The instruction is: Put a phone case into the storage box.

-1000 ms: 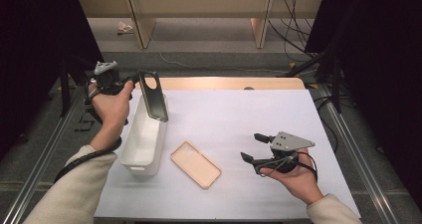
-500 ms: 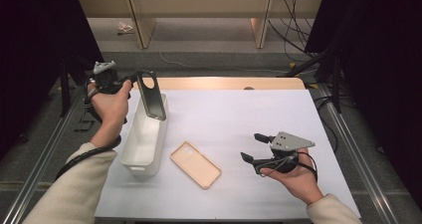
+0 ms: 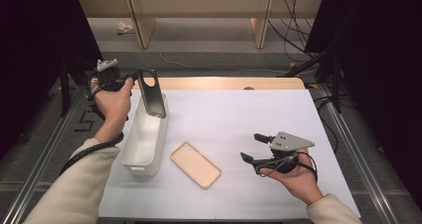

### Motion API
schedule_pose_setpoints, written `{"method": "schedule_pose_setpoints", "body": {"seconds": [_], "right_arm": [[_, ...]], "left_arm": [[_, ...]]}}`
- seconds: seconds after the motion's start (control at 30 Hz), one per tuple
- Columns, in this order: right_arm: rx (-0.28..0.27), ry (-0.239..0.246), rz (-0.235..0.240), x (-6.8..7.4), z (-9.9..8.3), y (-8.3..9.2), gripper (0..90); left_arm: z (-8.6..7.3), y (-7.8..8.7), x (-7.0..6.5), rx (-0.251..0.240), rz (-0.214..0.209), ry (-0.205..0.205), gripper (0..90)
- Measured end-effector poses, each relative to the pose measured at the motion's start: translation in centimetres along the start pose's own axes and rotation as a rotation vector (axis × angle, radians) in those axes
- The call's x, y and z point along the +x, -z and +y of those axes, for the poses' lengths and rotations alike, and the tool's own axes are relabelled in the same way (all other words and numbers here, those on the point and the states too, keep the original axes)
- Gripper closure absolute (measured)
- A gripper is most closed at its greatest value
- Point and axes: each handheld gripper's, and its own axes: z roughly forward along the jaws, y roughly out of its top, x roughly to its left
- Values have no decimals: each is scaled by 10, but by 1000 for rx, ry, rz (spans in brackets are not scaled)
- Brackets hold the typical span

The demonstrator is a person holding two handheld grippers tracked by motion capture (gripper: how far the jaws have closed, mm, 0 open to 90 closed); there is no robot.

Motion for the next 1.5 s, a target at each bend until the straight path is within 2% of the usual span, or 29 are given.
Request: {"method": "schedule_pose_setpoints", "body": {"seconds": [0.33, 0.77, 1.5], "right_arm": [[0, 0, 1, 0, 0, 0, 244], [-2, -2, 1, 0, 0, 0, 244], [0, -4, 4, 0, 0, 0, 243]], "left_arm": [[6, -5, 4, -4, 26, -6, 889], [5, -16, 12, 2, 62, -2, 889], [6, -30, 18, 11, 95, -3, 889]]}}
